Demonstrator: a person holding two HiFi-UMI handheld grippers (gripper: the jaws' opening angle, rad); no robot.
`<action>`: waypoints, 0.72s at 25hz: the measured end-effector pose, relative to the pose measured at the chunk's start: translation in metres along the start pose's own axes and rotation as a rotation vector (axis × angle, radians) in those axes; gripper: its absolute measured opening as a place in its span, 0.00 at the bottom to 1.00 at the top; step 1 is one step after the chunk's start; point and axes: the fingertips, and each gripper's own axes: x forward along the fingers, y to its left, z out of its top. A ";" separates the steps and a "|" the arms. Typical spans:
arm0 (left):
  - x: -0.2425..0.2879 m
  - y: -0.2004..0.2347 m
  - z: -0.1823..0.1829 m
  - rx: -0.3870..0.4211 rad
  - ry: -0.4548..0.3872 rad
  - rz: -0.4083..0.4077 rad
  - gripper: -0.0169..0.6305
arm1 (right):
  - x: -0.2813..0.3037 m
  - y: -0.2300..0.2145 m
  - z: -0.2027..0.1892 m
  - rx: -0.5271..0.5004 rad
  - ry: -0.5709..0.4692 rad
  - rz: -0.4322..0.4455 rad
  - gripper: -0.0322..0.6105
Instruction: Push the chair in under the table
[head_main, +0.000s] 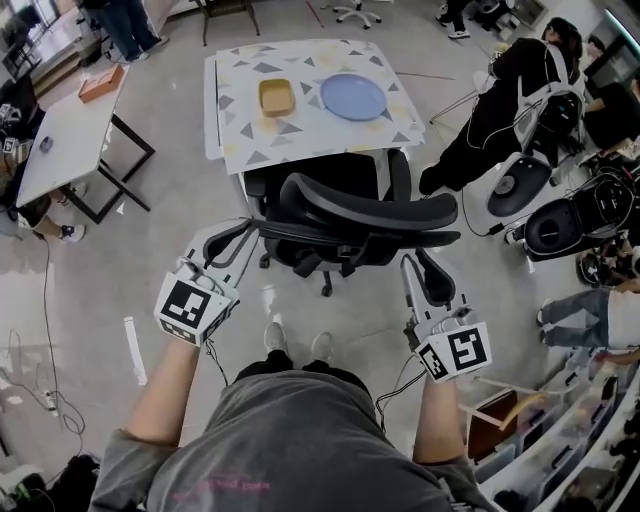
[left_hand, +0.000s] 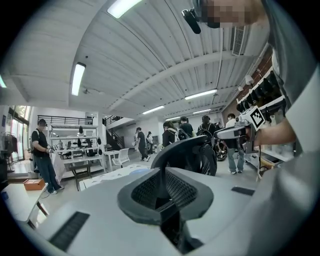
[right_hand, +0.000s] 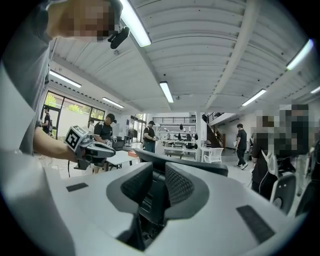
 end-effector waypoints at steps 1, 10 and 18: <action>0.000 0.000 0.001 0.000 -0.003 0.000 0.08 | 0.001 0.001 0.000 0.003 -0.001 0.002 0.18; -0.001 -0.005 0.010 -0.018 -0.016 -0.001 0.05 | -0.003 -0.002 0.002 0.065 -0.012 -0.003 0.13; 0.002 -0.014 0.012 -0.043 -0.020 0.001 0.04 | -0.008 -0.004 0.002 0.087 -0.018 0.007 0.10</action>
